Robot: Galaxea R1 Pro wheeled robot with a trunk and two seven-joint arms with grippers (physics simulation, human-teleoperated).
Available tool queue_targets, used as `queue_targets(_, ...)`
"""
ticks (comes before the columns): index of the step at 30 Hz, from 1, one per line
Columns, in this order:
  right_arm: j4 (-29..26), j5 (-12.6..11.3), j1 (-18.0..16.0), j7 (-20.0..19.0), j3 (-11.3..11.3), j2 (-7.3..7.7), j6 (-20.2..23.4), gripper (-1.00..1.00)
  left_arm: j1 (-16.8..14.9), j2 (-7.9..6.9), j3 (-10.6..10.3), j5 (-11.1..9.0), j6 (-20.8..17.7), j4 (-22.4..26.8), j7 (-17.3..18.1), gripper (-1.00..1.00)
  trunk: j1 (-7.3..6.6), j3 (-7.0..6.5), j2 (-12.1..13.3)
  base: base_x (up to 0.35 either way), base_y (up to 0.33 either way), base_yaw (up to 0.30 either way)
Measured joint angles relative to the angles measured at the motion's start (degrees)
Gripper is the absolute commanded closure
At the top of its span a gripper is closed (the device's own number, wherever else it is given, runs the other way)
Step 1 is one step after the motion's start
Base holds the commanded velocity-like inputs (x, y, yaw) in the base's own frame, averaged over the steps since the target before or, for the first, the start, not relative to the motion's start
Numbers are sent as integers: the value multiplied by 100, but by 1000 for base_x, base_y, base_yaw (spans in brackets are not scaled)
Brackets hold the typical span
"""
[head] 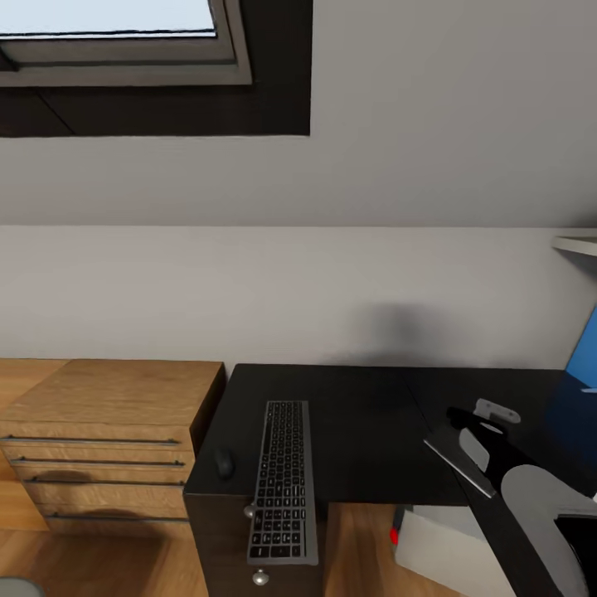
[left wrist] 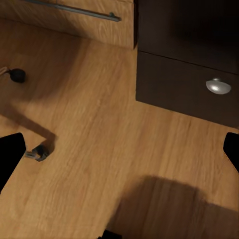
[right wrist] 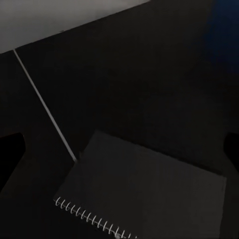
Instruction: In the bedroom, organize the workspace by keeping the computer under the desk, ensuring the monitor is on the desk, placing the keyboard on the desk next to the monitor, placing the mouse on the desk next to the keyboard, moving the folder from the swivel chair onto the desk next to the mouse, stacking the notebook on top of the folder with the pen on top of the notebook, and positioning the swivel chair next to the desk.
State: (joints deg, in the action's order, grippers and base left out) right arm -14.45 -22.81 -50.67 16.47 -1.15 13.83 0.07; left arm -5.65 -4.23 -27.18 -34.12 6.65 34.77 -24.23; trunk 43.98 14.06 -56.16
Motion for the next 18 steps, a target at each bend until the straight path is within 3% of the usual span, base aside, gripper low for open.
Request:
queue_targets(11, 6, -20, -2, -12, 18, 73, 205, -100, 0, -2, 5, 42, 6, 0, 0, -100, 2, 0, 0, 86, 0, 0)
queue_targets(18, -24, -31, -3, -25, 23, 142, 506, -100, 0, 7, 6, 52, 5, 0, 1, -100, 0, 0, 0, 243, 0, 0)
